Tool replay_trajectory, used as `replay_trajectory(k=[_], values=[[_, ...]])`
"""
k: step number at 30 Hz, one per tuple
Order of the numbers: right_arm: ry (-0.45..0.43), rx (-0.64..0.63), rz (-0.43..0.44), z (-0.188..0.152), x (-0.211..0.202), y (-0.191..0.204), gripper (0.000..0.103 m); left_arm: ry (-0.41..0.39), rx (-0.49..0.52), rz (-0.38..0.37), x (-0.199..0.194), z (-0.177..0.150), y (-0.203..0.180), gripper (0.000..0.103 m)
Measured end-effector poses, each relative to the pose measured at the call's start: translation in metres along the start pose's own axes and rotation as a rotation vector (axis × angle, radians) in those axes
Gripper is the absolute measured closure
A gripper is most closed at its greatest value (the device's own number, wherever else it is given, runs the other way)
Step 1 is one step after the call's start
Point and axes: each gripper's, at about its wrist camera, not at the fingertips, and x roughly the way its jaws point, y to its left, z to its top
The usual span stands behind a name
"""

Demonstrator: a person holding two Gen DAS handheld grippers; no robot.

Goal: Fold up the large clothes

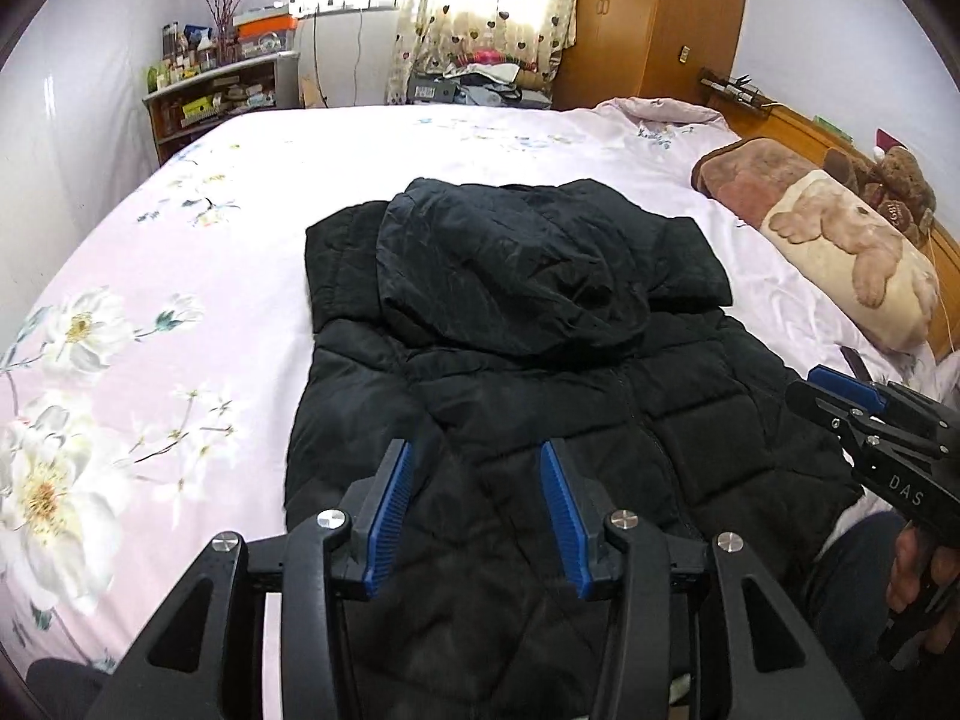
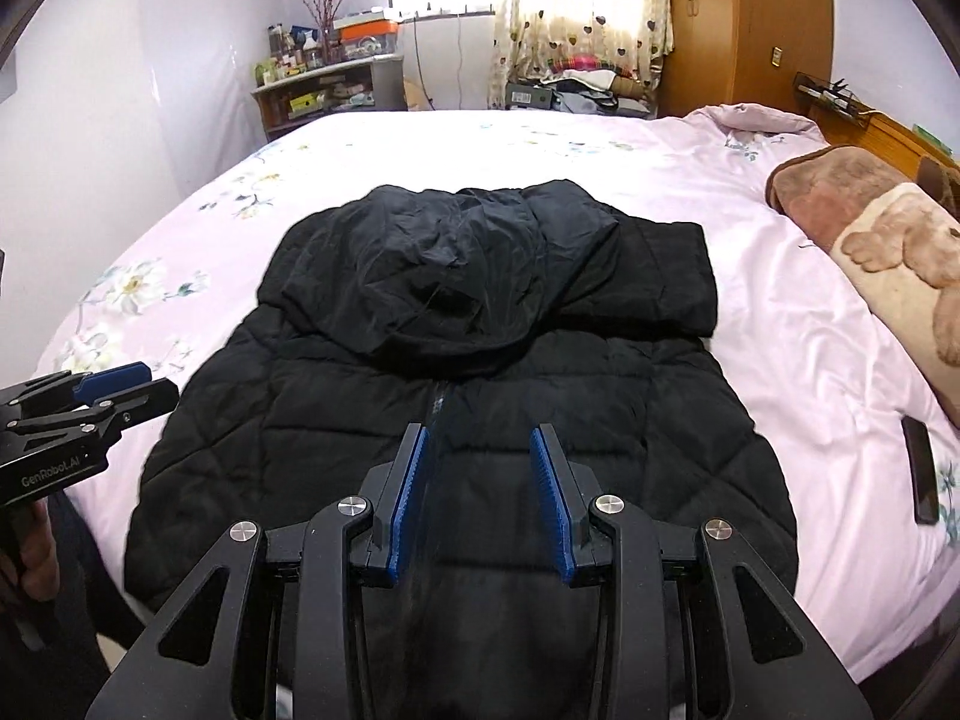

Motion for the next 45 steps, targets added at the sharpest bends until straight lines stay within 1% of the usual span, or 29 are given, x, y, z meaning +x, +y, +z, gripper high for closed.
replay_trajectory(k=[7, 9, 12, 15, 16, 17, 19, 22, 26, 31, 32, 34, 36, 38, 40, 41, 42, 45], values=[[-0.02, -0.001, 0.012, -0.02, -0.032, 0.003, 0.067, -0.05, -0.012, 0.001, -0.036, -0.014, 0.001, 0.054], [-0.023, -0.001, 0.015, -0.024, -0.037, 0.002, 0.067, -0.064, -0.01, 0.007, -0.045, -0.019, 0.003, 0.05], [-0.03, 0.015, 0.015, -0.03, -0.044, -0.003, 0.067, -0.075, -0.003, 0.02, -0.05, -0.025, 0.009, 0.047], [-0.029, 0.041, 0.01, -0.036, -0.045, -0.011, 0.067, -0.069, -0.017, 0.027, -0.05, -0.032, 0.018, 0.045], [-0.024, 0.053, 0.004, -0.038, -0.044, -0.016, 0.064, -0.062, -0.027, 0.034, -0.048, -0.034, 0.023, 0.045], [-0.019, 0.062, -0.001, -0.04, -0.043, -0.02, 0.057, -0.054, -0.038, 0.039, -0.045, -0.036, 0.027, 0.045], [-0.012, 0.086, -0.005, -0.044, -0.042, -0.029, 0.053, -0.039, -0.058, 0.046, -0.037, -0.04, 0.036, 0.045], [0.001, 0.127, -0.021, -0.049, -0.037, -0.049, 0.053, -0.009, -0.088, 0.051, -0.023, -0.048, 0.047, 0.045], [0.041, 0.196, -0.053, -0.059, -0.024, -0.086, 0.053, 0.053, -0.124, 0.056, 0.001, -0.064, 0.059, 0.045], [0.089, 0.268, -0.095, -0.07, -0.006, -0.134, 0.053, 0.15, -0.176, 0.062, 0.031, -0.089, 0.072, 0.044], [0.095, 0.278, -0.102, -0.071, -0.003, -0.142, 0.053, 0.165, -0.189, 0.055, 0.035, -0.093, 0.074, 0.043], [0.118, 0.308, -0.108, -0.077, 0.005, -0.161, 0.053, 0.193, -0.222, 0.042, 0.043, -0.1, 0.076, 0.038], [0.14, 0.332, -0.116, -0.081, 0.013, -0.178, 0.052, 0.201, -0.236, 0.025, 0.047, -0.104, 0.076, 0.032], [0.17, 0.358, -0.108, -0.085, 0.022, -0.191, 0.052, 0.213, -0.247, 0.006, 0.051, -0.106, 0.074, 0.029], [0.209, 0.382, -0.079, -0.09, 0.033, -0.2, 0.051, 0.222, -0.243, -0.004, 0.055, -0.106, 0.072, 0.026], [0.222, 0.387, -0.067, -0.091, 0.038, -0.203, 0.045, 0.226, -0.24, -0.007, 0.058, -0.106, 0.07, 0.024], [0.236, 0.389, -0.056, -0.093, 0.043, -0.206, 0.043, 0.229, -0.237, -0.015, 0.06, -0.106, 0.068, 0.023], [0.267, 0.419, -0.006, -0.097, 0.055, -0.211, 0.041, 0.239, -0.217, -0.027, 0.069, -0.106, 0.061, 0.021]])
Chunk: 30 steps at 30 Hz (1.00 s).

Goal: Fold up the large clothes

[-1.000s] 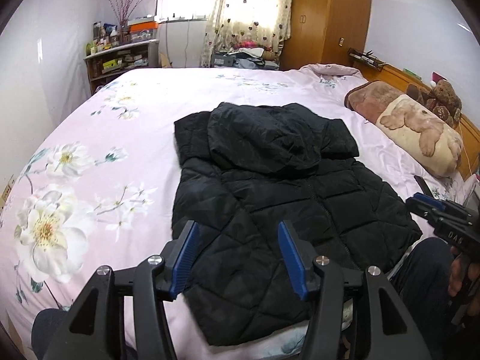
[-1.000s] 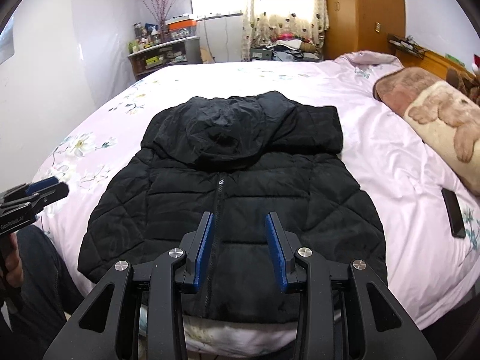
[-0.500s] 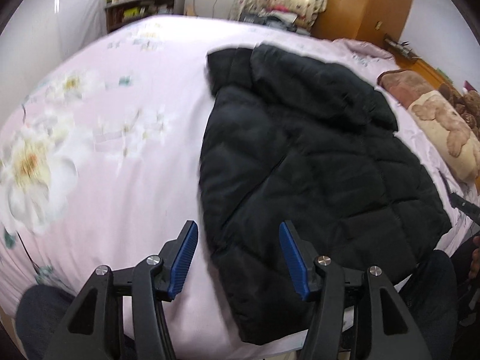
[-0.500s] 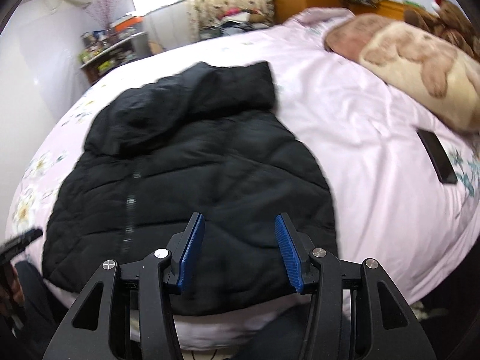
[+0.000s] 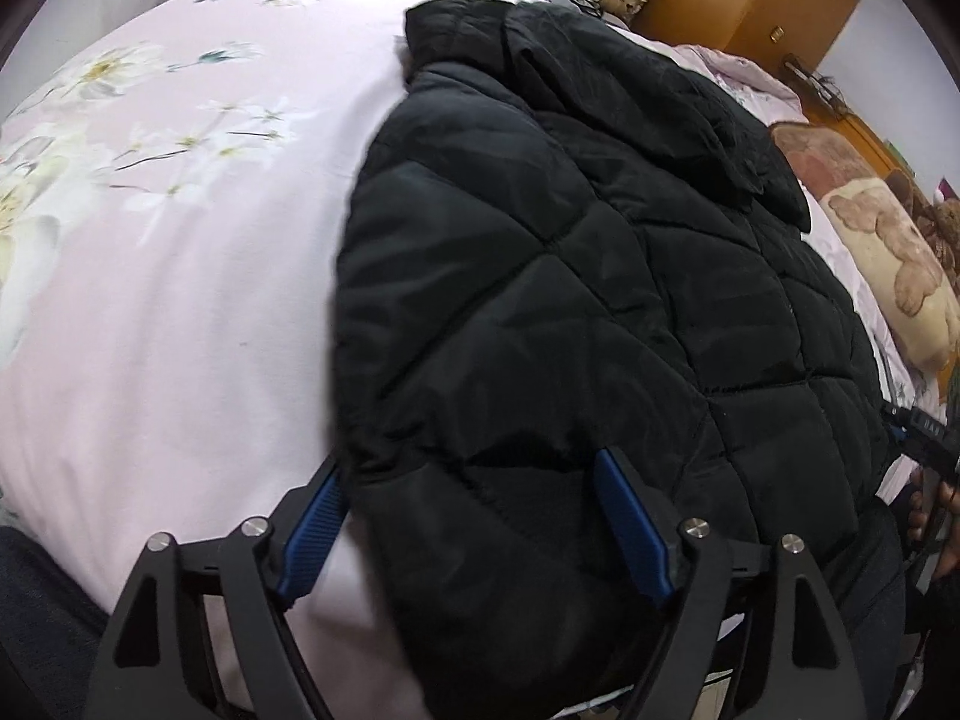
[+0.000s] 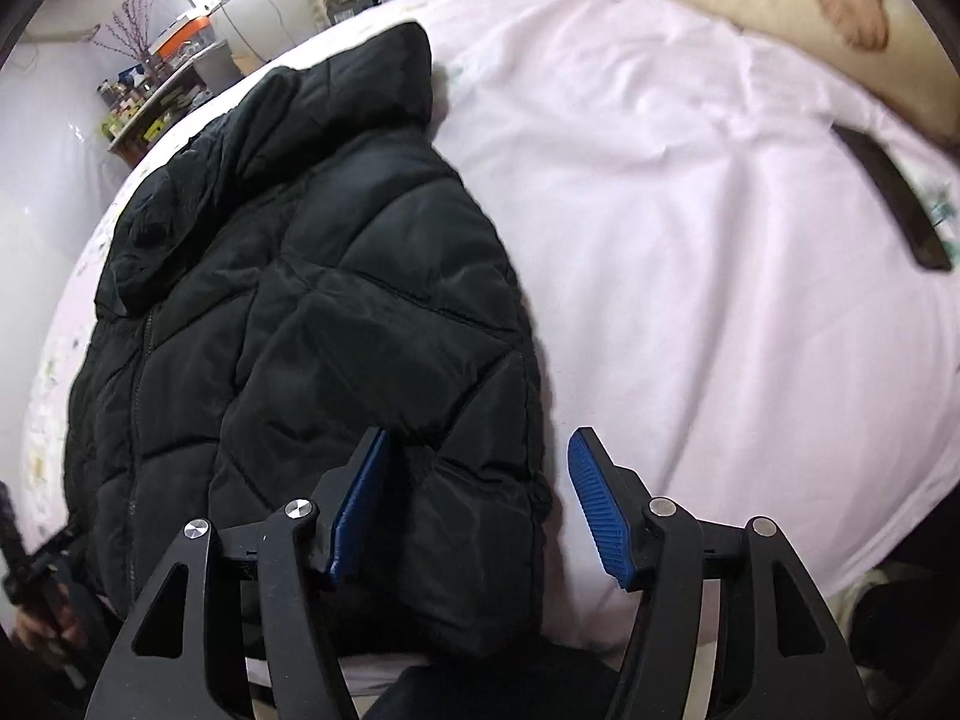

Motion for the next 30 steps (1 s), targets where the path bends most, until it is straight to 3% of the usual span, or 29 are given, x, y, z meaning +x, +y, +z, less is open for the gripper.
replay_trajectory(k=[2, 4, 6, 8, 9, 11, 18, 24, 30], values=[[0.037, 0.033, 0.042, 0.002, 0.009, -0.005, 0.041, 0.005, 0.024, 0.016, 0.005, 0.0, -0.005, 0.02], [0.073, 0.057, 0.08, 0.001, 0.013, -0.007, 0.041, 0.008, 0.044, 0.027, 0.005, 0.002, -0.01, 0.032], [0.092, 0.056, 0.11, 0.0, 0.013, -0.004, 0.053, 0.003, 0.081, 0.034, 0.0, 0.004, -0.017, 0.062], [0.098, 0.042, 0.119, -0.001, 0.008, 0.0, 0.078, -0.011, 0.118, 0.055, -0.008, 0.008, -0.023, 0.079], [0.096, 0.039, 0.126, 0.0, 0.005, 0.002, 0.083, -0.022, 0.12, 0.054, -0.015, 0.01, -0.024, 0.084], [0.078, 0.023, 0.129, 0.0, -0.009, 0.012, 0.089, -0.055, 0.099, 0.029, -0.032, 0.015, -0.019, 0.086], [0.012, -0.015, 0.226, -0.013, -0.059, 0.044, 0.091, -0.172, 0.031, -0.024, -0.095, 0.015, 0.014, 0.088], [0.013, 0.005, 0.231, -0.039, -0.073, 0.043, 0.092, -0.17, 0.009, -0.067, -0.11, 0.0, 0.029, 0.088], [-0.027, 0.019, 0.24, -0.041, -0.099, 0.043, 0.092, -0.199, 0.004, -0.132, -0.132, 0.0, 0.026, 0.088]])
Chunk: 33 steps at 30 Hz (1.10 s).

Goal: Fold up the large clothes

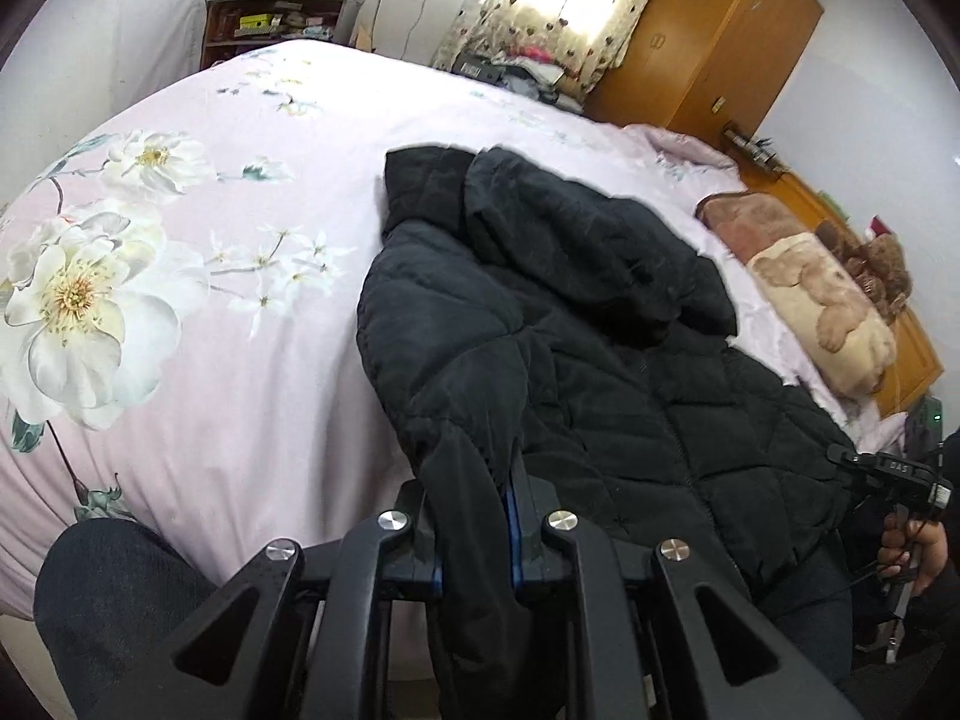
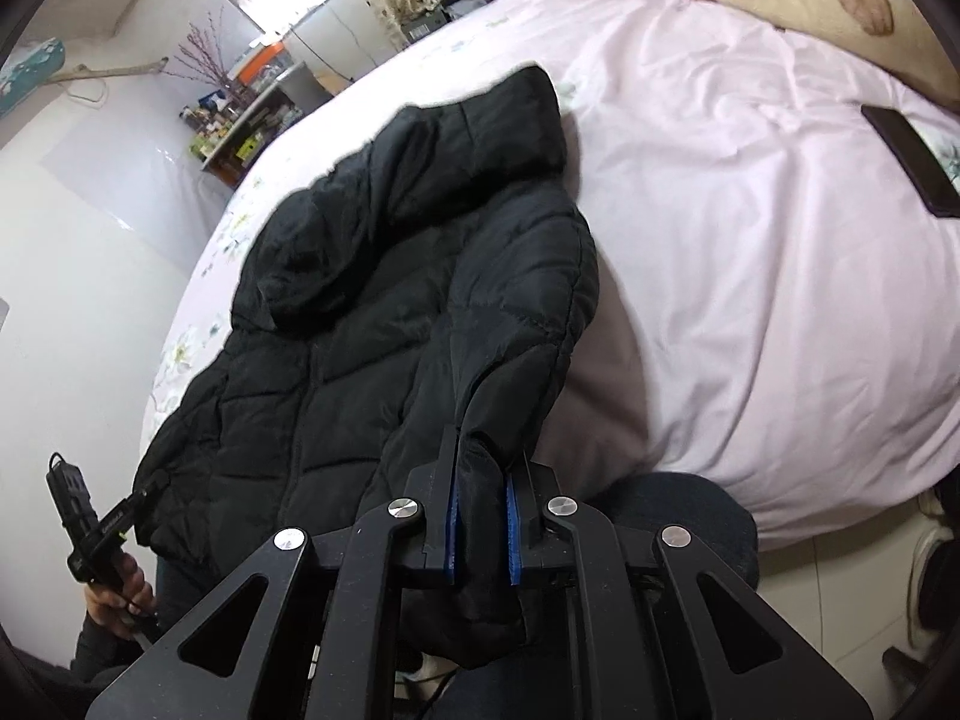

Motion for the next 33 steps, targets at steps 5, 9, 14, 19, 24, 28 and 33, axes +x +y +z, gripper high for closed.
replay_trajectory(k=[5, 9, 14, 19, 24, 28, 33], values=[[-0.051, 0.016, 0.046, 0.011, -0.017, 0.004, 0.092, -0.037, -0.04, -0.045, -0.013, 0.014, 0.003, 0.088], [-0.101, 0.044, 0.109, 0.03, -0.022, 0.01, 0.092, -0.063, -0.091, -0.083, -0.014, 0.036, 0.005, 0.089], [-0.169, 0.076, 0.166, 0.076, -0.026, 0.027, 0.092, -0.119, -0.134, -0.128, -0.011, 0.082, 0.004, 0.089], [-0.22, 0.082, 0.17, 0.139, -0.015, 0.04, 0.092, -0.164, -0.182, -0.14, 0.012, 0.144, 0.007, 0.088], [-0.198, 0.09, 0.122, 0.202, 0.029, 0.058, 0.092, -0.138, -0.241, -0.118, 0.072, 0.202, 0.017, 0.088], [-0.132, 0.1, 0.052, 0.238, 0.078, 0.061, 0.091, -0.065, -0.287, -0.071, 0.133, 0.228, 0.035, 0.088], [-0.031, 0.147, -0.014, 0.257, 0.15, 0.046, 0.088, 0.037, -0.335, -0.02, 0.203, 0.232, 0.053, 0.084]])
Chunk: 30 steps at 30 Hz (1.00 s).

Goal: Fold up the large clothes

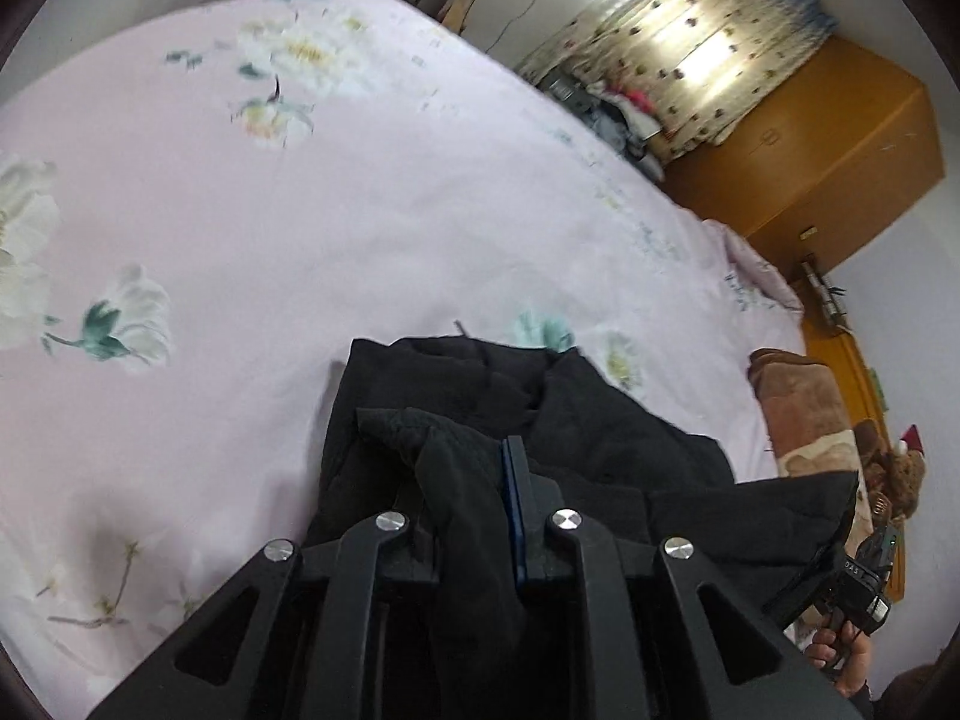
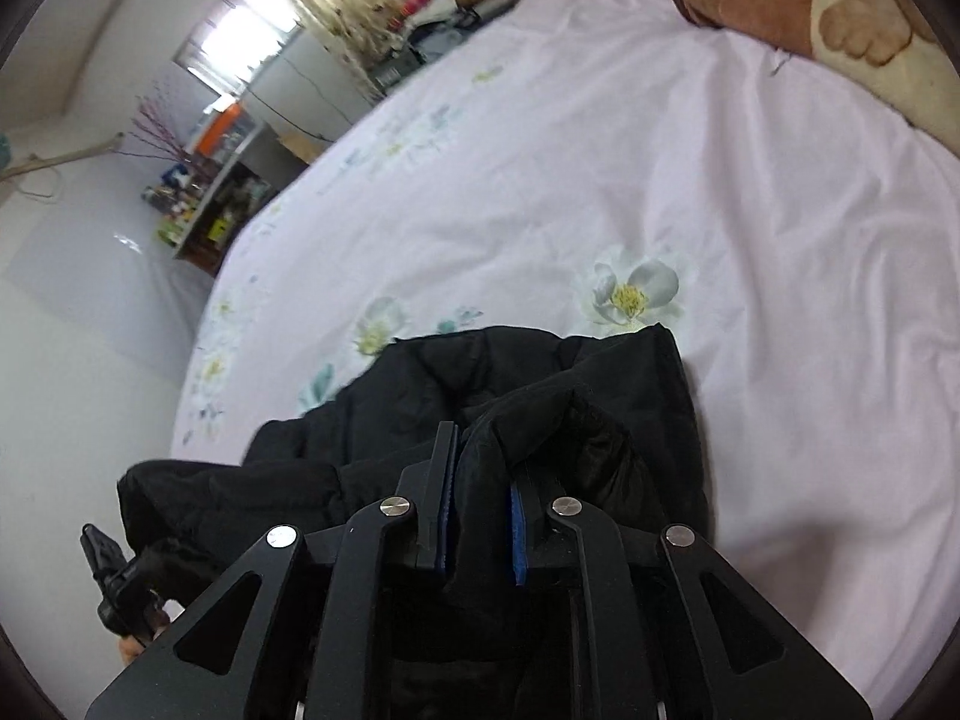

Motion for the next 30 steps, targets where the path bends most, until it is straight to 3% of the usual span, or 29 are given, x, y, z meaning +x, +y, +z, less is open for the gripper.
replay_trajectory(k=[6, 9, 11, 12, 14, 17, 20, 23, 27, 30], values=[[0.005, 0.084, 0.022, 0.001, 0.018, -0.015, 0.08, 0.044, -0.044, -0.033, 0.019, 0.008, 0.002, 0.077], [-0.026, 0.063, 0.093, 0.003, -0.007, -0.013, 0.063, 0.042, -0.045, -0.106, 0.0, 0.013, 0.003, 0.064], [-0.072, 0.064, 0.157, 0.005, -0.026, -0.01, 0.04, 0.013, -0.057, -0.167, -0.017, 0.018, 0.004, 0.054], [-0.092, 0.064, 0.173, 0.007, -0.031, -0.008, 0.036, -0.001, -0.066, -0.19, -0.024, 0.023, 0.003, 0.047], [-0.152, 0.034, 0.172, 0.008, -0.046, -0.002, 0.034, -0.038, -0.069, -0.21, -0.036, 0.031, 0.001, 0.044], [-0.22, -0.019, 0.155, 0.01, -0.059, 0.008, 0.034, -0.13, -0.038, -0.177, -0.054, 0.038, -0.002, 0.031], [-0.214, -0.09, 0.133, 0.009, -0.056, 0.014, 0.034, -0.204, -0.006, -0.137, -0.065, 0.04, 0.0, 0.02], [-0.16, -0.164, 0.058, 0.007, -0.033, 0.011, 0.034, -0.124, 0.055, -0.057, -0.038, 0.04, 0.0, 0.019], [-0.072, -0.215, -0.012, 0.012, 0.005, -0.003, 0.034, 0.013, 0.115, -0.014, 0.014, 0.037, 0.001, 0.019], [-0.031, -0.225, 0.016, 0.022, 0.023, -0.013, 0.034, 0.05, 0.152, -0.007, 0.038, 0.038, -0.005, 0.019]])
